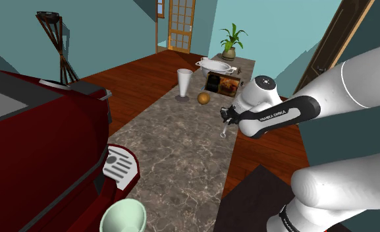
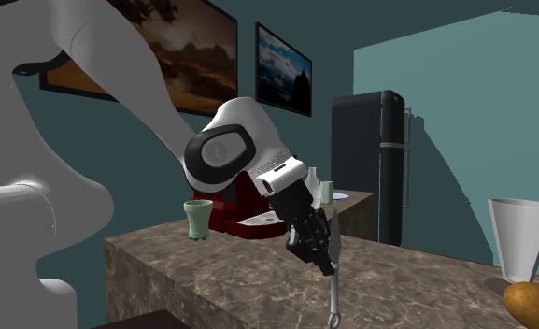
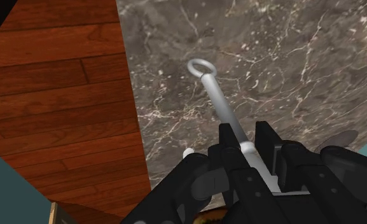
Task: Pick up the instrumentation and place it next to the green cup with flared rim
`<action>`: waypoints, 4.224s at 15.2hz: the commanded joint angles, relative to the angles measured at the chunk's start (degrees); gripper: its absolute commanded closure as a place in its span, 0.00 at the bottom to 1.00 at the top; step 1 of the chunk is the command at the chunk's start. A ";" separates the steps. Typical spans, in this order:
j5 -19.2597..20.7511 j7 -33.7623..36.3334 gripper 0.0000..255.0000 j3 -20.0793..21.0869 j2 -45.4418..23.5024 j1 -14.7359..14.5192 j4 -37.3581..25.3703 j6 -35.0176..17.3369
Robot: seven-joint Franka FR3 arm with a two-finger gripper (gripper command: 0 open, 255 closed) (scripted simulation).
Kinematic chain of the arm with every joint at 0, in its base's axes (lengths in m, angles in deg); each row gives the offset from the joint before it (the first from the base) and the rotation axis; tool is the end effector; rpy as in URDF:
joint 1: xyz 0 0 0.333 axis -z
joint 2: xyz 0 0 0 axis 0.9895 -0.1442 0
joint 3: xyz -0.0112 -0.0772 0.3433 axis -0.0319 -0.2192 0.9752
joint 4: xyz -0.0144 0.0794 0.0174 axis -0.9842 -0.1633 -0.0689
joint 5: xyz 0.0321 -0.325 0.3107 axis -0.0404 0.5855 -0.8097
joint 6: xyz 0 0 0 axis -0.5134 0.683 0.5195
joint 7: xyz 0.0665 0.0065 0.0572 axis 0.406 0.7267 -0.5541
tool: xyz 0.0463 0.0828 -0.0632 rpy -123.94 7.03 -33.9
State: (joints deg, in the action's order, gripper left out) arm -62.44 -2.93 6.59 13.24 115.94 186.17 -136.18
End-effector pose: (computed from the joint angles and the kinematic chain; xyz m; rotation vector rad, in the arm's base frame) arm 0.4118 -0.0753 0.3498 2.6002 -1.4986 0.8261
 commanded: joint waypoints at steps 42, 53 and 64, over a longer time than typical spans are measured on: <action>-5.30 -9.84 1.00 -10.59 13.42 -7.48 -24.09 37.93; -5.17 -10.87 1.00 -11.29 12.29 -7.15 -33.29 45.96; -6.04 -5.05 1.00 -5.87 13.87 -8.35 -38.25 52.74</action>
State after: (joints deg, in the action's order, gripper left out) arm -68.28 -9.11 -0.24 26.50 107.87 147.88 -84.05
